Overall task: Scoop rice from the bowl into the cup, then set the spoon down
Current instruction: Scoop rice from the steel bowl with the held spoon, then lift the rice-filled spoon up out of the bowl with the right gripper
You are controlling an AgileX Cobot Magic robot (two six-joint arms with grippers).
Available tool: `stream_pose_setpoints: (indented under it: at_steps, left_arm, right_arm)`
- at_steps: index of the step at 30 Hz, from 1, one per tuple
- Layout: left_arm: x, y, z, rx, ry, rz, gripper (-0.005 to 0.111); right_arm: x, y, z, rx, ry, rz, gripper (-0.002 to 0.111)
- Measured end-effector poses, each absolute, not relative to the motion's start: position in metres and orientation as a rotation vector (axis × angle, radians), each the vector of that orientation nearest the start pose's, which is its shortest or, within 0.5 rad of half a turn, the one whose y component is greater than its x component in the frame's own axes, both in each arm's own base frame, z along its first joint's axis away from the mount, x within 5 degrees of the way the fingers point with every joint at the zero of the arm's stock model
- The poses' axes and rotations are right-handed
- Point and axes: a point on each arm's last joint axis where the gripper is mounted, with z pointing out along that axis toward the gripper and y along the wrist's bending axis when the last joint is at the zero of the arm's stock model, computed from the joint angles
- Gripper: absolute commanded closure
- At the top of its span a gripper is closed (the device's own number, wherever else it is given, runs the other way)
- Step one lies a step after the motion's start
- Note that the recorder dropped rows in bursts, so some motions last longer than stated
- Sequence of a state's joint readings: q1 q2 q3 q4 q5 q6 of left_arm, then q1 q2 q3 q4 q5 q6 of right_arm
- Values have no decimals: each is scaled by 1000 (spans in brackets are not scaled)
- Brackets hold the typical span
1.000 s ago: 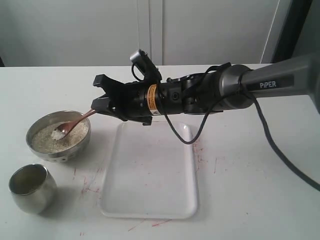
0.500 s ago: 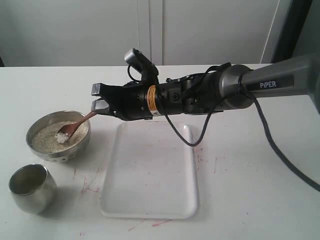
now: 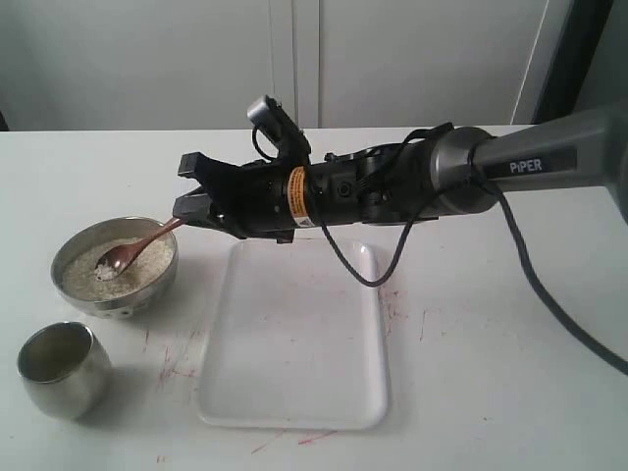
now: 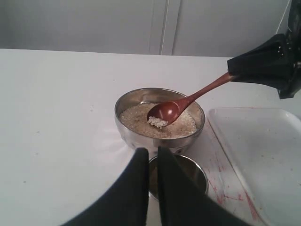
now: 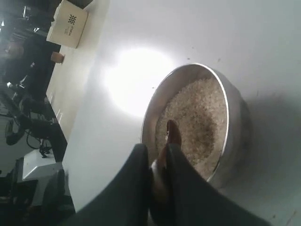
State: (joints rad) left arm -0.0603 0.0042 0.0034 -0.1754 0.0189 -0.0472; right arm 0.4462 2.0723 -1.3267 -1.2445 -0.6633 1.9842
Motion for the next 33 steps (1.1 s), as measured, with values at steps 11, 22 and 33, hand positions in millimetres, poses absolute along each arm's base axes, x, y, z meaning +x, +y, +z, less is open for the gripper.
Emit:
stream_pose_setpoints:
  at_steps: [11, 22, 33]
  left_arm:
    - [57, -4, 210, -120, 1509, -229, 92]
    - [57, -4, 210, -120, 1511, -229, 92]
    - [57, -4, 210, -120, 1511, -229, 92]
  right_arm:
    - [387, 235, 189, 99, 2194, 1486, 108]
    - [391, 221, 195, 92, 2123, 1641, 108]
    - [398, 205, 198, 103, 2080, 1690, 108]
